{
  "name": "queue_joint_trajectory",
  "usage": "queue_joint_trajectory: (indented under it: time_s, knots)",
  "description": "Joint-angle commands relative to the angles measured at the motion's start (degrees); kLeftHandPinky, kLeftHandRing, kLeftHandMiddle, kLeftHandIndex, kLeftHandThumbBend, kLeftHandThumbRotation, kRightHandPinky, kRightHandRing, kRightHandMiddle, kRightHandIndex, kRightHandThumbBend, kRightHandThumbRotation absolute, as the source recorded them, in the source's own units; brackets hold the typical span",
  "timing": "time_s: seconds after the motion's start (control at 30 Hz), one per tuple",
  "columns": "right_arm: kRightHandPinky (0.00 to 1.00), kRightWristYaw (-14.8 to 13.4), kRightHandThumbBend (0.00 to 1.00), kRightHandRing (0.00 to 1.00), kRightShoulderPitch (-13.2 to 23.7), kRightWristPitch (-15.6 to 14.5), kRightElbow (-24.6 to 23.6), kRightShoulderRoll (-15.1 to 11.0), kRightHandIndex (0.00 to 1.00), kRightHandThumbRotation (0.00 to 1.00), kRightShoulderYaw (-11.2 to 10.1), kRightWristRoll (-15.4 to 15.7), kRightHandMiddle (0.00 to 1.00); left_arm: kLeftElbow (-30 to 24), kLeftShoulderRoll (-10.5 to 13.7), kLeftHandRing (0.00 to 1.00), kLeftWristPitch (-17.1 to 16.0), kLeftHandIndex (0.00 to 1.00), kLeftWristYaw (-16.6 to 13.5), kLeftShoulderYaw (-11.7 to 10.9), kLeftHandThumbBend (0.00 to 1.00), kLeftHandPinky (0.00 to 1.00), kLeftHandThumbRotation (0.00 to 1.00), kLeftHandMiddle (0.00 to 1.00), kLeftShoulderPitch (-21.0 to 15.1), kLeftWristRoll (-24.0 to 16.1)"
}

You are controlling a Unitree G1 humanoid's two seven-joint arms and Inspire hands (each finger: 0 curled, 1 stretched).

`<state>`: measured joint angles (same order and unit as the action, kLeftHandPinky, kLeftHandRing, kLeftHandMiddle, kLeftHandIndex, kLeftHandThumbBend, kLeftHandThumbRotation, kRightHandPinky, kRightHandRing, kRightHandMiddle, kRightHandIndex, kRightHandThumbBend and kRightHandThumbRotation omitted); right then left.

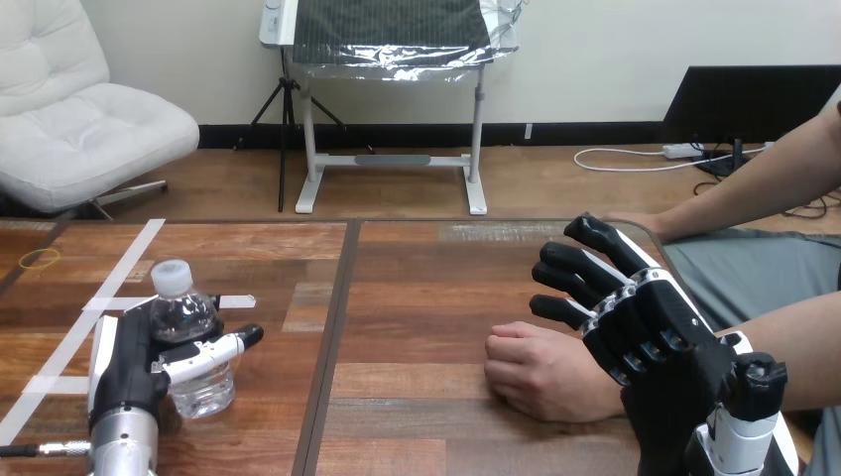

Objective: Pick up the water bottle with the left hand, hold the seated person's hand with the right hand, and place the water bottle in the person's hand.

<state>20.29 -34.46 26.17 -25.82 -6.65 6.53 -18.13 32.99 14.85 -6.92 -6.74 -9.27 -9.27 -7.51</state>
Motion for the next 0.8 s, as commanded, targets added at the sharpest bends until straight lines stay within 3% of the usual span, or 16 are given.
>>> queue_joint_trajectory:
  time_s: [0.0,0.53,0.77]
  knots:
    - [0.78,-0.1,0.92,0.84,2.7,1.7,-0.3,0.6,0.87,1.0,-0.4,-0.1,0.83,-2.9,0.5,0.38,-1.1,0.46,-0.9,1.1,0.68,0.32,0.0,0.42,-3.8,-0.9]
    - [0.78,-0.2,0.92,0.83,2.5,1.7,-0.1,0.6,0.86,1.0,-0.5,-0.3,0.82,-4.8,-0.2,0.37,-1.5,0.44,-0.4,0.7,0.64,0.32,0.0,0.41,-2.4,0.7]
    - [0.78,-0.6,0.91,0.83,2.9,1.4,0.1,0.1,0.86,1.0,-1.3,1.1,0.82,-8.1,-0.8,0.37,-5.1,0.44,-0.4,0.6,0.63,0.32,0.0,0.42,-0.3,1.3]
